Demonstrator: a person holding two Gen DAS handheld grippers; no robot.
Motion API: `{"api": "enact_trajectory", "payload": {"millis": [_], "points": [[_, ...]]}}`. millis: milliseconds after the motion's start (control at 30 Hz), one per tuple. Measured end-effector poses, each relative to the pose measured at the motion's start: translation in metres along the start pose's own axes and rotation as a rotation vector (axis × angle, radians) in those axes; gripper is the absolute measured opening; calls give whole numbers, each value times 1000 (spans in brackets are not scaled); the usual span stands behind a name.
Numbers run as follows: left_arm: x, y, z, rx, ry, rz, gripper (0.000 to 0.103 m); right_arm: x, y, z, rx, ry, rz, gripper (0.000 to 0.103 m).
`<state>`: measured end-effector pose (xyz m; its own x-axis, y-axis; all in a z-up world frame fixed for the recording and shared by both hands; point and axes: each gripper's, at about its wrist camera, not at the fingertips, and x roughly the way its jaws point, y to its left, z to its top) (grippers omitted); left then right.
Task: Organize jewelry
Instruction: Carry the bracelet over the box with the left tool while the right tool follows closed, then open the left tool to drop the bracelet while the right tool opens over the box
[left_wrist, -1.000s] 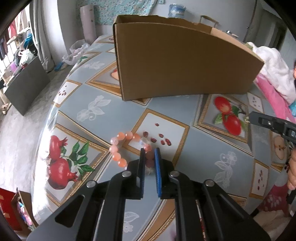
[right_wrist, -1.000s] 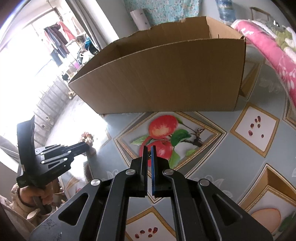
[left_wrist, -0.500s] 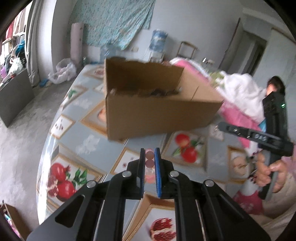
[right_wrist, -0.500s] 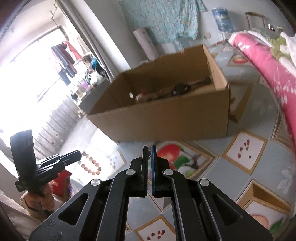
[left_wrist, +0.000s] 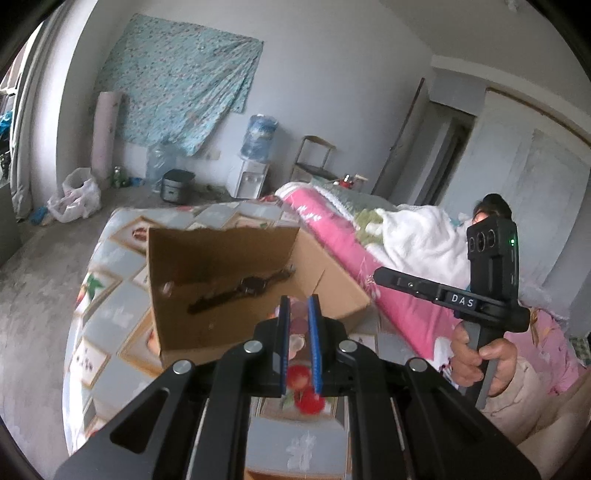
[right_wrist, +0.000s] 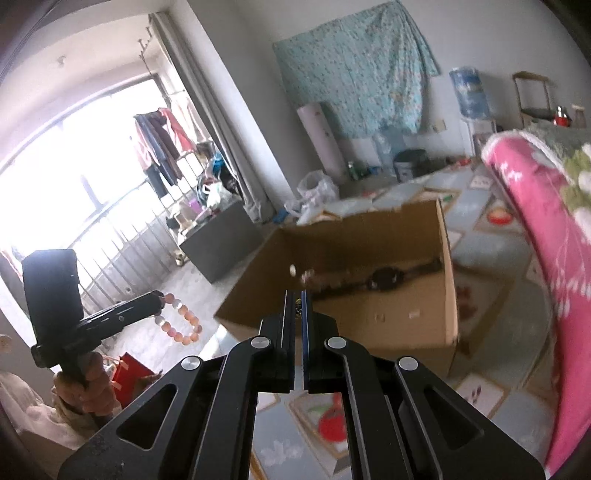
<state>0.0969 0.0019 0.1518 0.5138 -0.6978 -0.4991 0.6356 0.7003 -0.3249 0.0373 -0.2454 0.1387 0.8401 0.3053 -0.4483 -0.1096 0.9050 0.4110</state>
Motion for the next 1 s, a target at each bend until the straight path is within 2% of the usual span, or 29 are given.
{"api": "enact_trajectory", "payload": {"millis": [133, 233, 467, 700, 733, 833, 1000], "points": [[28, 8, 13, -28, 38, -38, 9, 10, -12, 11, 14, 4, 6, 1], [62, 19, 20, -78, 111, -64, 9, 23, -23, 16, 41, 18, -1, 1], [146, 20, 19, -121, 254, -119, 9, 30, -47, 16, 89, 35, -16, 1], [211, 21, 5, -176, 420, -106, 10, 33, -63, 14, 126, 47, -23, 1], [216, 21, 2, -189, 441, -105, 16, 33, -65, 14, 129, 50, -24, 1], [215, 26, -1, -211, 436, -123, 34, 34, -68, 13, 135, 58, -27, 1], [193, 34, 4, -235, 366, -118, 36, 39, -70, 17, 154, 79, 2, 1]]}}
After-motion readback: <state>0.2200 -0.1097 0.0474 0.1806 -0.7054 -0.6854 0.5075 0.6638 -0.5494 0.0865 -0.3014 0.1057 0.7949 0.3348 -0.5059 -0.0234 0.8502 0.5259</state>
